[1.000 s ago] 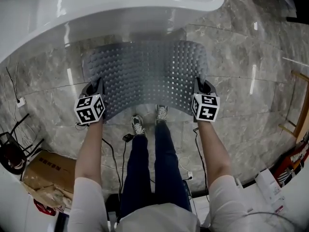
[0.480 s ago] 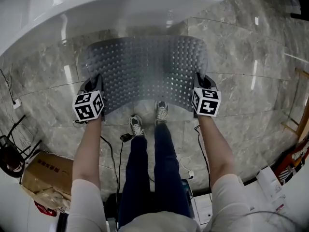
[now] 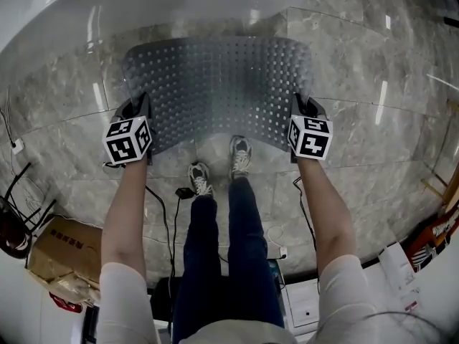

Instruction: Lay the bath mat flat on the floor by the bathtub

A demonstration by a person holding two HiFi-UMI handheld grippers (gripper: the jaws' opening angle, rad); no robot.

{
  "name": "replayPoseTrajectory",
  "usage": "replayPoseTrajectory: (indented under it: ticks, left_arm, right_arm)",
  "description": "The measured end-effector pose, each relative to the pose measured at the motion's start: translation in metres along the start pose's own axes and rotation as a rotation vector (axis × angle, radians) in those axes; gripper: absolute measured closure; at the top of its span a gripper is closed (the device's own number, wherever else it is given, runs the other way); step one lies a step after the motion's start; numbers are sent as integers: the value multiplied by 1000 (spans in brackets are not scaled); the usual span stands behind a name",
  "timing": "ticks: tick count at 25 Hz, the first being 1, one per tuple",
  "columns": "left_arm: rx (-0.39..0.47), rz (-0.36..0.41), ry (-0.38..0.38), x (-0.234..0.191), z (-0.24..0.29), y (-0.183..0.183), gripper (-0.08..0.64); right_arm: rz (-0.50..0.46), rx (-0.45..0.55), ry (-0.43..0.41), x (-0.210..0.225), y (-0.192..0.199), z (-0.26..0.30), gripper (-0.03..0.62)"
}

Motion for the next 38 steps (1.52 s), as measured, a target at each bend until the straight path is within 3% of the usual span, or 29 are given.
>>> replayPoseTrajectory:
  ticks: [18,38]
  left_arm:
    - [-40,9,-26,11,65,33,517]
    - [-138,101,-110,6,128,50,517]
  right_arm:
    - [-24,-44,35,24,29,65,551]
    - [-31,-108,92,52,58,118,551]
Point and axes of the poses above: the fingertips, and each gripper's own axes: z forward along the fingers, x to its right, y out of its underside, the point moved 8 cm from there along -z, backward along the fingers, and after that the axes turned 10 degrees about -y, right-handed, at the moved point
